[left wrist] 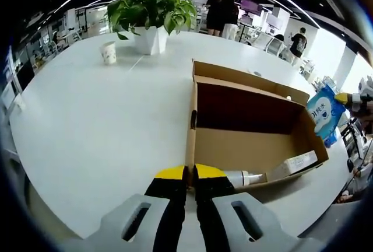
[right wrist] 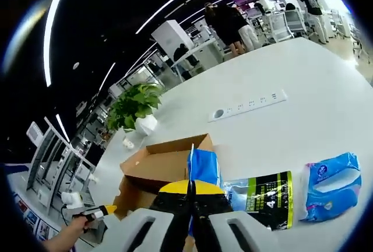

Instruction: Operate the shoe box by opening the lid, removing the specified soft item, and placing it in the target area until the item is outside and the box remains undamaged.

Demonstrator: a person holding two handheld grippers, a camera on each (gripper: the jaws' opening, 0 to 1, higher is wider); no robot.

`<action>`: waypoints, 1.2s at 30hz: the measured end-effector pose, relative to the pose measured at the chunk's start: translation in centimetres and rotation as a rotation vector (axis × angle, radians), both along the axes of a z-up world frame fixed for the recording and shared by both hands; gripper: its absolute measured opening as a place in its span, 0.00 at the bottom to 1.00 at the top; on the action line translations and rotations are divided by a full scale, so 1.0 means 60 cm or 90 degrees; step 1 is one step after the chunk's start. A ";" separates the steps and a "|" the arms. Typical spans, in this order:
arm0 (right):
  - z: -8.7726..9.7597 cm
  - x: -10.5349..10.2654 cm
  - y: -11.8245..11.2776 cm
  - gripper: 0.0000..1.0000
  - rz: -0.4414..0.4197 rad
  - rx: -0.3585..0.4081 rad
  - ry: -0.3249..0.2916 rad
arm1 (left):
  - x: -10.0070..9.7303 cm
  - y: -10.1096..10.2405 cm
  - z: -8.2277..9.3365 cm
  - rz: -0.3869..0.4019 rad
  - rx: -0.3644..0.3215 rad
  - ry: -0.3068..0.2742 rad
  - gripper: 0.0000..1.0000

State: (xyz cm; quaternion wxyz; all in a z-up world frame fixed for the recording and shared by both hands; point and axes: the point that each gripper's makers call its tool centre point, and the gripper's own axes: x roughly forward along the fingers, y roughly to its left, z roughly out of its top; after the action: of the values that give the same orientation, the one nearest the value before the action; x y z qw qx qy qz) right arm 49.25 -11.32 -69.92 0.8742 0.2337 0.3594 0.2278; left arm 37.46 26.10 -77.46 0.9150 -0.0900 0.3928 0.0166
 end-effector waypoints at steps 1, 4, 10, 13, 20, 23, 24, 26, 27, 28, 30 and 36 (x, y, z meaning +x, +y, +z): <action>-0.003 -0.001 -0.002 0.00 0.000 0.001 0.004 | 0.000 0.000 0.000 0.000 0.000 0.000 0.02; -0.013 0.000 -0.016 0.00 -0.003 -0.017 0.006 | 0.001 0.000 0.000 0.000 0.000 0.000 0.02; -0.029 0.007 -0.050 0.00 0.007 -0.086 -0.004 | 0.001 -0.001 -0.001 -0.002 0.001 0.000 0.02; -0.040 0.011 -0.067 0.00 0.002 -0.102 0.000 | 0.002 -0.001 -0.001 -0.002 0.001 -0.001 0.02; -0.064 0.016 -0.102 0.00 0.004 -0.158 0.004 | 0.002 -0.001 -0.002 -0.003 0.000 -0.001 0.02; -0.077 0.016 -0.115 0.00 0.001 -0.176 0.009 | 0.003 -0.001 -0.002 -0.003 0.001 -0.001 0.02; -0.080 0.016 -0.117 0.00 0.001 -0.180 0.011 | 0.003 -0.001 -0.002 -0.003 0.000 -0.001 0.02; -0.088 0.017 -0.126 0.00 0.004 -0.198 0.012 | 0.003 -0.001 -0.003 -0.003 0.000 -0.001 0.02; -0.091 0.016 -0.129 0.00 0.005 -0.203 0.014 | 0.003 -0.001 -0.003 -0.003 0.001 -0.001 0.02; -0.094 0.016 -0.130 0.00 0.006 -0.206 0.014 | 0.003 -0.001 -0.003 -0.004 0.002 -0.001 0.02; -0.098 0.016 -0.134 0.00 0.007 -0.212 0.016 | 0.003 -0.001 -0.003 -0.005 0.003 -0.001 0.02; -0.124 0.010 -0.153 0.00 0.016 -0.257 0.022 | 0.002 -0.001 -0.003 -0.006 0.004 -0.002 0.02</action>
State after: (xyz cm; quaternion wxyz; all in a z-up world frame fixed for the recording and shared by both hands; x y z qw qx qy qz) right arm 49.87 -20.51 -77.37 0.8940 0.0532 0.4159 0.1583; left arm 37.60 26.04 -77.65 0.9159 -0.0854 0.3919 0.0136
